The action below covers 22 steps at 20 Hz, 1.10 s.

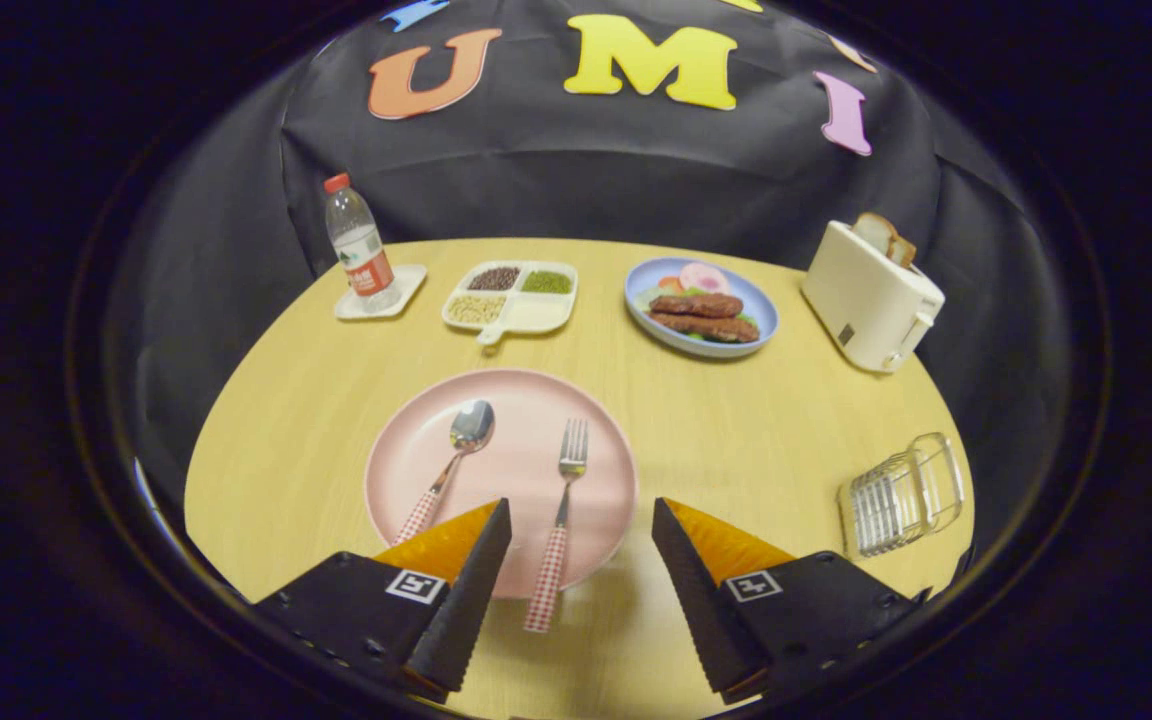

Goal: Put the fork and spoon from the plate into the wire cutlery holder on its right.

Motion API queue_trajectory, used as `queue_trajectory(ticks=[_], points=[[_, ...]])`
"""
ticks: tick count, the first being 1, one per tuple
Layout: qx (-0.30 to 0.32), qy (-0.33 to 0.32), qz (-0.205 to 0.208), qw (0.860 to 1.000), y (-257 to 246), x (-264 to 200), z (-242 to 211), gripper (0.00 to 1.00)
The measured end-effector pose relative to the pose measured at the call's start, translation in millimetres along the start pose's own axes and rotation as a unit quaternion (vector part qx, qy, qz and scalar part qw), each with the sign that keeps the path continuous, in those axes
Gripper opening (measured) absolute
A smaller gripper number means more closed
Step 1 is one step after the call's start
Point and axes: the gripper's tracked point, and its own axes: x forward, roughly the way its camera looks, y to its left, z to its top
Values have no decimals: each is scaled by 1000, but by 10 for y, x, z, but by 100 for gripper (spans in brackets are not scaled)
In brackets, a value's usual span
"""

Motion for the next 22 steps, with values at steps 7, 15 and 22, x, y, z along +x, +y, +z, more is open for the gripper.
queue_trajectory(ticks=[7,15,22], points=[[27,71,1,997,146,326,-279,54],[45,95,-10,994,84,410,-305,7],[30,79,24,996,-1,60,-52,8]])
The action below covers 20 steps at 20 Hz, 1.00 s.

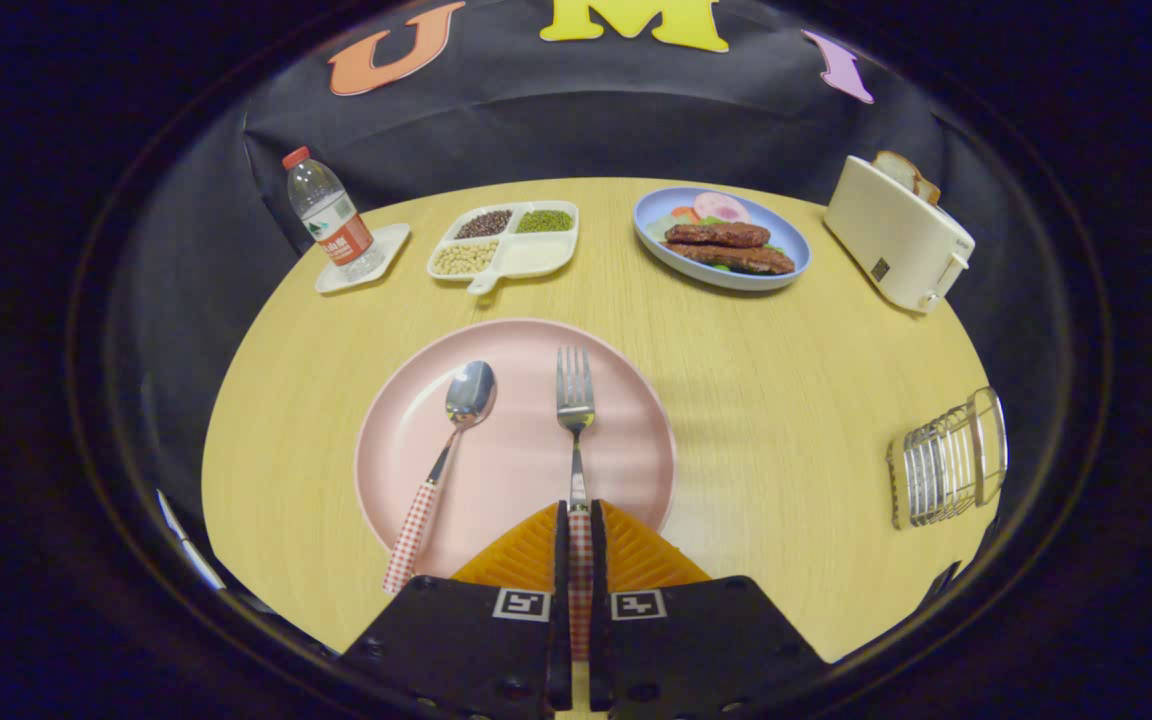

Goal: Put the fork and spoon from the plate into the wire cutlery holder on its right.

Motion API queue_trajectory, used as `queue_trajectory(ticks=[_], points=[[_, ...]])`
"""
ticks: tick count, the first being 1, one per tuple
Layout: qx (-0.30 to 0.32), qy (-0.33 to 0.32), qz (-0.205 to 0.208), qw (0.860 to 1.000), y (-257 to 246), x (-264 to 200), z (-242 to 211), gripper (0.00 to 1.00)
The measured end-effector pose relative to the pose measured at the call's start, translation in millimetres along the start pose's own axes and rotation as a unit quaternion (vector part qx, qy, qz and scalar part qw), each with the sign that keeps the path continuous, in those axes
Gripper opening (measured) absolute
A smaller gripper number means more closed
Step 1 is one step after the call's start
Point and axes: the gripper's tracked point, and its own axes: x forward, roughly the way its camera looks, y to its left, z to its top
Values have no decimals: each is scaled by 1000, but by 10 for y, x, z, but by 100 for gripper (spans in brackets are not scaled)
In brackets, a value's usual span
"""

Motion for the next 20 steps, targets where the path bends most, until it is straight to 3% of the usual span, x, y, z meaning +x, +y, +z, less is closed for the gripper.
queue_trajectory(ticks=[9,20], points=[[-9,-25,26,999,-571,-865,265,7],[13,-30,-10,999,-1957,-1487,280,7]])
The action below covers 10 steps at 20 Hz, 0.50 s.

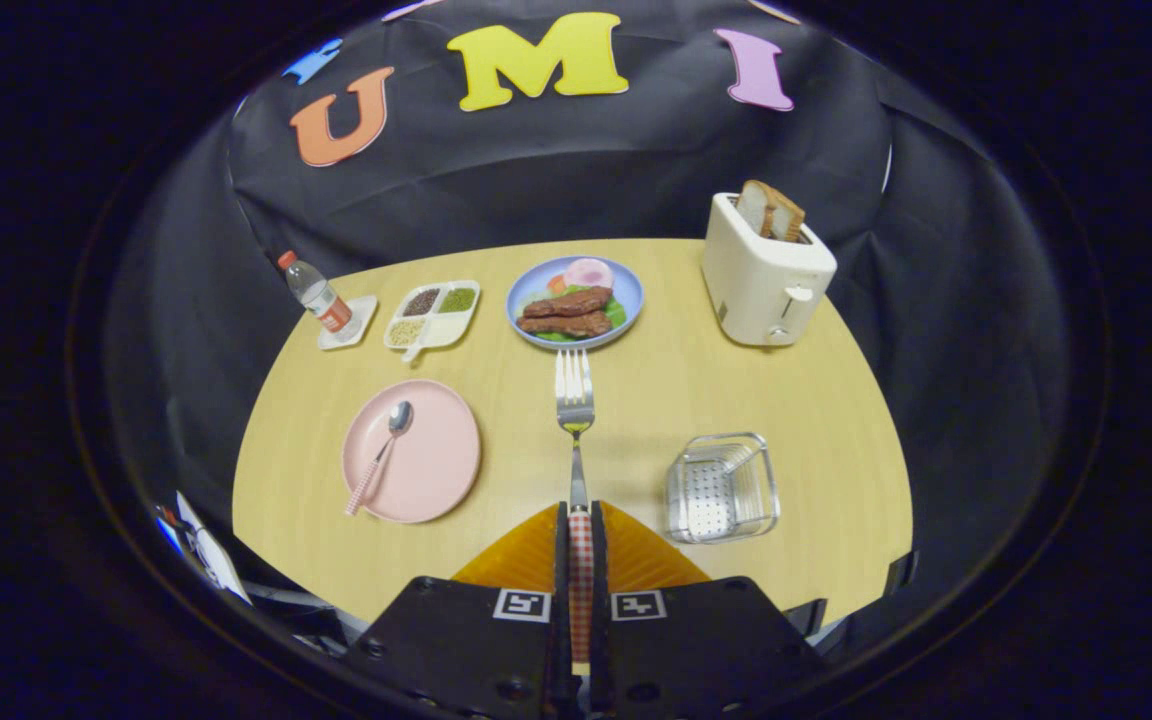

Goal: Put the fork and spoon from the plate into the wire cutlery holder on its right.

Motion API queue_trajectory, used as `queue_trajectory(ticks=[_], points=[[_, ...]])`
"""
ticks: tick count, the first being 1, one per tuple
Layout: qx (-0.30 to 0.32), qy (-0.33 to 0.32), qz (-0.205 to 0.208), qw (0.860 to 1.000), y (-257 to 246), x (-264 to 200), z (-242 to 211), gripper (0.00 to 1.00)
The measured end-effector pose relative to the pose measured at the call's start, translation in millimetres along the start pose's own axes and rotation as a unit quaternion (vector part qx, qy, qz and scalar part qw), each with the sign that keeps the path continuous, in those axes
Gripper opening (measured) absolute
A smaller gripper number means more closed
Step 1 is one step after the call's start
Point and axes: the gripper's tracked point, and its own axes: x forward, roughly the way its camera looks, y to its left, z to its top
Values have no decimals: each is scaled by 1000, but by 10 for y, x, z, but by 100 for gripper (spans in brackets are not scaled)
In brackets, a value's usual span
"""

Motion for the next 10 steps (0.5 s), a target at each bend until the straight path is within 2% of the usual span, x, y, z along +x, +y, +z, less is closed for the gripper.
queue_trajectory(ticks=[5,10], points=[[-11,6,-16,1000,-521,-78,-49,7],[-13,61,-15,998,-803,-96,-281,7]])
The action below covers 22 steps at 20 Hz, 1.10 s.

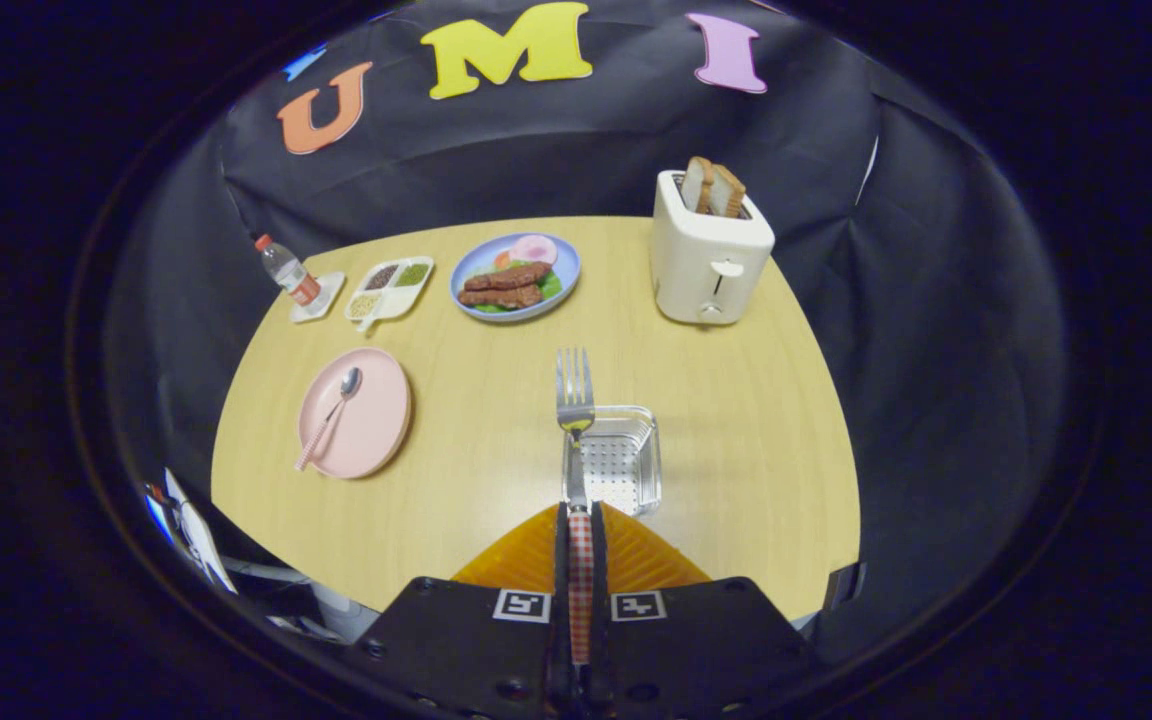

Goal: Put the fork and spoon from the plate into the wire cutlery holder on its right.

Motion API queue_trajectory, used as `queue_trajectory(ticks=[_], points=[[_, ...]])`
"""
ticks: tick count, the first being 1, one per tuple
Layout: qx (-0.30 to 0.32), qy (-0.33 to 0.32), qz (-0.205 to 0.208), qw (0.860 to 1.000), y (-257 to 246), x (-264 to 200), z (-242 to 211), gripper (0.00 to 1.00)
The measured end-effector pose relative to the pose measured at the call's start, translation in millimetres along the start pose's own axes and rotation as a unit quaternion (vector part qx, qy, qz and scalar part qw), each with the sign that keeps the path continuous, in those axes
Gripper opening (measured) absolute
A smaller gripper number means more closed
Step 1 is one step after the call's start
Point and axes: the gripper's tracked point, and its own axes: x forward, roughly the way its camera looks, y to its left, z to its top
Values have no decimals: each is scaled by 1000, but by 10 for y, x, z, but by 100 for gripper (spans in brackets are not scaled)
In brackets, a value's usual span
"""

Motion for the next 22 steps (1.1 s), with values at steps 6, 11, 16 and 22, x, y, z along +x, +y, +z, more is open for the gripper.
queue_trajectory(ticks=[6,11,16,22], points=[[7,113,1,994,-199,61,-205,7],[21,208,3,978,-233,148,-187,7],[2,272,-8,962,-230,256,-118,7],[-2,339,-14,941,-172,444,-108,7]])
